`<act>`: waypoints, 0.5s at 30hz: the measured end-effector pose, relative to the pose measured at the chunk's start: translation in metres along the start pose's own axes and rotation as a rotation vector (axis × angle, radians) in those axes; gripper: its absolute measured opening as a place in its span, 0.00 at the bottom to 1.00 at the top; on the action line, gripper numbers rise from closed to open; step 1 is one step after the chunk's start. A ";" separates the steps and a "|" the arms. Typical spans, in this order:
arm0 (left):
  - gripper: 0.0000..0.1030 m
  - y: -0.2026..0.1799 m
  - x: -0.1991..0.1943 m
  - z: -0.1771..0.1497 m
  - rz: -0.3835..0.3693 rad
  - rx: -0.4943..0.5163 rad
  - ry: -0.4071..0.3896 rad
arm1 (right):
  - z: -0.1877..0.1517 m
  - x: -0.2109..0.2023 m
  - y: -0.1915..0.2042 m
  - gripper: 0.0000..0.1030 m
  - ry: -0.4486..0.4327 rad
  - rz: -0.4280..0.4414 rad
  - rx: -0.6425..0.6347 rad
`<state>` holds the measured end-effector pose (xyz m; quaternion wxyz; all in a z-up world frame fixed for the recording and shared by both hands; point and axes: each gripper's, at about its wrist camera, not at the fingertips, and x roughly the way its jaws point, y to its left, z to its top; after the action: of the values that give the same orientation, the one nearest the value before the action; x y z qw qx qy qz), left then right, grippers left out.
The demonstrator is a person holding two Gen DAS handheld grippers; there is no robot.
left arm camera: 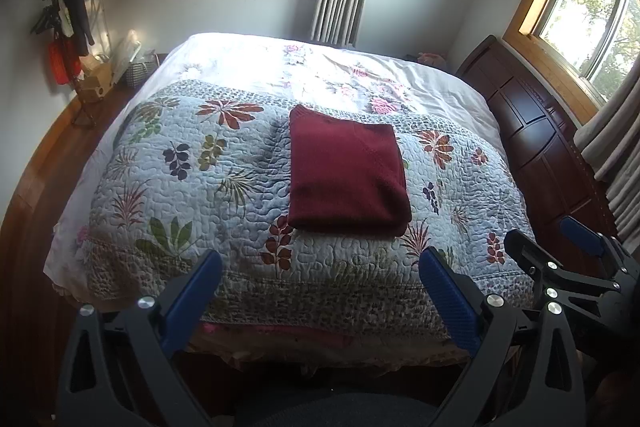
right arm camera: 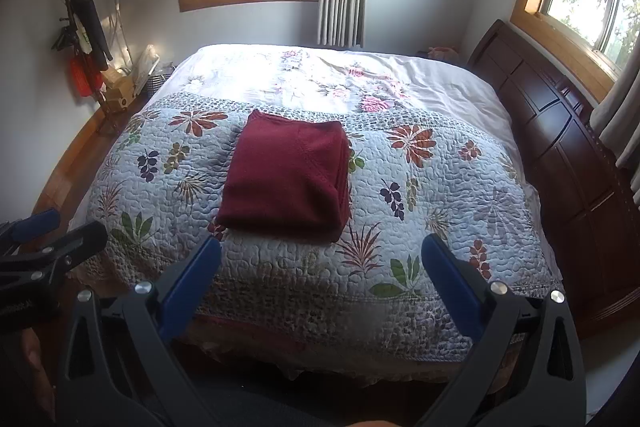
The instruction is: Fold small clothes
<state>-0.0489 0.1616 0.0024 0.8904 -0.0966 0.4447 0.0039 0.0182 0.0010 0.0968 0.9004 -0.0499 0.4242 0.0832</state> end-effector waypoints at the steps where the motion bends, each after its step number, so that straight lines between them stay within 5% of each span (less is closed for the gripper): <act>1: 0.96 0.000 0.000 0.000 0.001 0.001 0.001 | 0.001 0.000 0.000 0.97 0.001 0.000 0.001; 15: 0.96 0.002 0.002 0.003 0.002 0.003 0.000 | 0.006 0.005 -0.001 0.97 -0.001 -0.006 -0.005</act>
<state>-0.0453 0.1642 0.0019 0.8906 -0.0948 0.4447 0.0044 0.0262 0.0015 0.0965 0.9006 -0.0534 0.4234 0.0818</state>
